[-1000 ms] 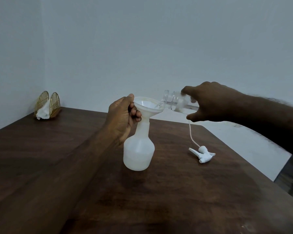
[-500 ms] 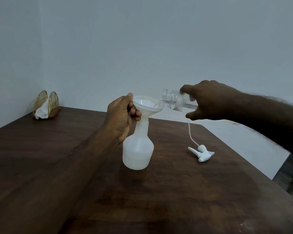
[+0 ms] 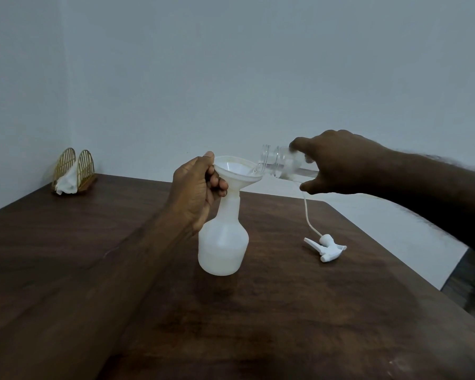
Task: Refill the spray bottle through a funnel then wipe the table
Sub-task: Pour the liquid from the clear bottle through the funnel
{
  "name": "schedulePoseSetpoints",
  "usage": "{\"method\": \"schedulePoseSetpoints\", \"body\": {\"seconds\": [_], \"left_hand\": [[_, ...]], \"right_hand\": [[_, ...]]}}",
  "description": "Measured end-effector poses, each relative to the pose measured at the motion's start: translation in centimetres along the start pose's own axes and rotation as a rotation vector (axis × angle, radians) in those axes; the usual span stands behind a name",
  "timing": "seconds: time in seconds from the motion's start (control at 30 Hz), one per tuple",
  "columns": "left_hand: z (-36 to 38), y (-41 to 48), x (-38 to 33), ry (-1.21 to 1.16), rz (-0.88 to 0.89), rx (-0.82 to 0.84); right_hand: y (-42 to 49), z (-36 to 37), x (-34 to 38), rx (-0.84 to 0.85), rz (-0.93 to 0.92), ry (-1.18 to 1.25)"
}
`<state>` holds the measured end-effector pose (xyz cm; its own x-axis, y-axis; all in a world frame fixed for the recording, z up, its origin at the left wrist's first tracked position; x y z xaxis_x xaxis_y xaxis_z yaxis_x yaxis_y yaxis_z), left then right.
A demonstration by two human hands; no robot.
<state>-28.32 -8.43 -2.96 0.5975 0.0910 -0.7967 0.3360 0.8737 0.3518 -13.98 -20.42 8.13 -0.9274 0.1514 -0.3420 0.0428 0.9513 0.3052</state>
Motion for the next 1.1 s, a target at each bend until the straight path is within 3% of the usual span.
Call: {"method": "schedulePoseSetpoints", "body": {"seconds": [1.1], "left_hand": [[-0.01, 0.02, -0.07, 0.002, 0.003, -0.007]], "right_hand": [[0.17, -0.95, 0.47, -0.033, -0.032, -0.082]]}}
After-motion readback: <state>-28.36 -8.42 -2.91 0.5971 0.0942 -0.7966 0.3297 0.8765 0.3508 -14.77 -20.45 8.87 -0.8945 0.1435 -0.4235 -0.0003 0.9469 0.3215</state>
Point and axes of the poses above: each hand's wrist, its own y-axis towards the middle knuckle, its own z-axis out of the palm, x = y × z, the point moved 10 cm from there along y, towards the middle knuckle, and after that the axes turned 6 degrees about y, right-handed, at the moved point
